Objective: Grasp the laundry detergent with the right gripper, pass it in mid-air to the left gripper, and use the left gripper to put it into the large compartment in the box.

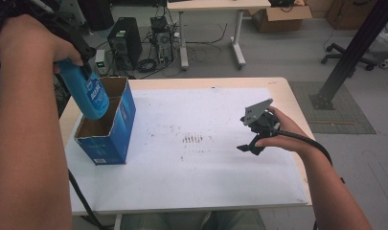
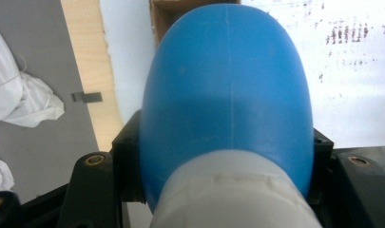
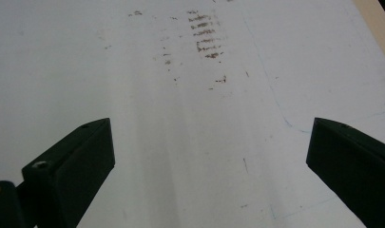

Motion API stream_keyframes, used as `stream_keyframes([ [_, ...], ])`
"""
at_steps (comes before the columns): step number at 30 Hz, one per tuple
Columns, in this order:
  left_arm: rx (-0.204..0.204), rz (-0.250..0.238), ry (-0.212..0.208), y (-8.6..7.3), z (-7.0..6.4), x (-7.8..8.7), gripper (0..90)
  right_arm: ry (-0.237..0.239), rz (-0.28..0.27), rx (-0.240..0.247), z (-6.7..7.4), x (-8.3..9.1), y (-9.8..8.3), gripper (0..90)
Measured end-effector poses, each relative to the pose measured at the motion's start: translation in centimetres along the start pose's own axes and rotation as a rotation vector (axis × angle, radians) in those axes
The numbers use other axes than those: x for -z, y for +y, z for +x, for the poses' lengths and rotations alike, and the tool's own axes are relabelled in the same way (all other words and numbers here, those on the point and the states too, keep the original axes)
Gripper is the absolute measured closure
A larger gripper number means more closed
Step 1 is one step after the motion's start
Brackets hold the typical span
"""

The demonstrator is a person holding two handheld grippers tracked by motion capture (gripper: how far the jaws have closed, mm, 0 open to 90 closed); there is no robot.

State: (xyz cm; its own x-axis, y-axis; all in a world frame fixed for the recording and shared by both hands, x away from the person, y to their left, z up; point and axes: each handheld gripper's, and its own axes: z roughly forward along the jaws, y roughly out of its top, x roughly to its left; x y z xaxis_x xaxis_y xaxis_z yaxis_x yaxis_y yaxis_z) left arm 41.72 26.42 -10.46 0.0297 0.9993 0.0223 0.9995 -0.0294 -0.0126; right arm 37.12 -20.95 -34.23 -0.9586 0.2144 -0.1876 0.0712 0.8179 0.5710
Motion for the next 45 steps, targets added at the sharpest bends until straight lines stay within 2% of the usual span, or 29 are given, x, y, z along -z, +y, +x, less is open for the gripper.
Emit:
stream_keyframes([
  [7,0.004,-0.008,0.002,0.2,0.4,-1.7,38.6,0.002,0.001,-0.003,0.0,0.1,-0.1,1.9],
  [19,0.025,0.011,0.000,0.6,1.3,-5.6,38.6,0.004,0.002,0.003,0.3,0.2,-0.2,1.9],
  [38,-0.014,0.013,0.019,0.8,1.1,-11.5,38.6,0.015,0.002,0.001,0.5,0.0,-0.2,2.0],
  [45,-0.003,0.020,0.022,0.9,1.3,-14.0,38.6,0.024,0.008,0.007,0.8,-0.3,-0.1,2.0],
])
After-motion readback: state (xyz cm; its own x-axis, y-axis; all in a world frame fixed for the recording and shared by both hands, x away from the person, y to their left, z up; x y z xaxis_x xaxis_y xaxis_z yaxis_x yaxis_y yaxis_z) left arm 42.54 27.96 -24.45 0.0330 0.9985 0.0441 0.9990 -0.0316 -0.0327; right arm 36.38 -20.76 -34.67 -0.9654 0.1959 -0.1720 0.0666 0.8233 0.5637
